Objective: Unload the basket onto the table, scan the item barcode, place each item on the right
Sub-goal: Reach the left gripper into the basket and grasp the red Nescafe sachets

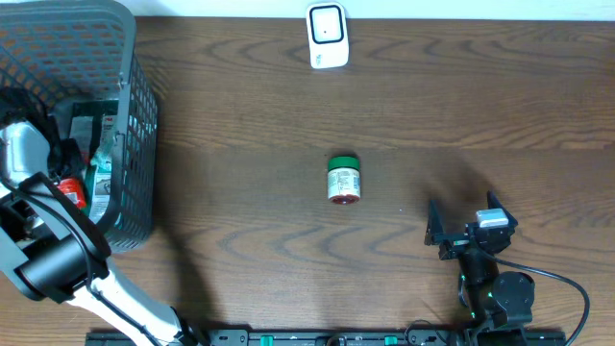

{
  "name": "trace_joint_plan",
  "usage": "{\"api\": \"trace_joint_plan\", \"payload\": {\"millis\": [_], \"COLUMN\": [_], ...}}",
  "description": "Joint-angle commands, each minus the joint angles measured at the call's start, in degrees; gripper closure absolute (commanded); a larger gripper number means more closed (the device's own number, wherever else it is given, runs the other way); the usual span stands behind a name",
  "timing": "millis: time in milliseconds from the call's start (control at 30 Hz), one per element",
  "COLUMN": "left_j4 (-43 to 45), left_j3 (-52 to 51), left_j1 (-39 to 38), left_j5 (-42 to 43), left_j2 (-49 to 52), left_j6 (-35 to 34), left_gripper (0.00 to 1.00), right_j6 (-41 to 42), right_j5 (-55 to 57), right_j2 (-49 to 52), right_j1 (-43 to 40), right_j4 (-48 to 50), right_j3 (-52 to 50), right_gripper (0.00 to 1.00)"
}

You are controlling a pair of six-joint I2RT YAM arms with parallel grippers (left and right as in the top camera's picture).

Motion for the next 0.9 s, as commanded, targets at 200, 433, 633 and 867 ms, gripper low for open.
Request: {"api": "trace_joint_plan", "payload": {"millis": [200,433,633,867], "left_j4": [-0.37,-1.55,-1.11,1.03], "left_j3": [-0.46,0.17,0.26,0.28], "left_j1": [0.74,0.52,0.46,-1.03], "left_j5": [5.40,7.80,3.72,3.74], "left_j2": [-4.13,-6.25,-15.74,-29.75], "left_j6": [-0.68,-3.80,-6.25,-7.98], "left_gripper": [0.92,0.93,0.93,0.93], "right_j6": [0.79,0.79,0.79,0.79], "right_j5": [-0.07,-0.07,-0.09,-0.09], "right_j2": [-0.31,-0.31,-0.31,-0.31], "right_j1": [0.46,0.46,0.46,0.46], "right_j4": [-0.17,-0.17,-0.17,-0.17], "right_j3": [-0.07,-0.07,-0.07,-0.07], "right_gripper": [0.01,0.01,0.01,0.01]}}
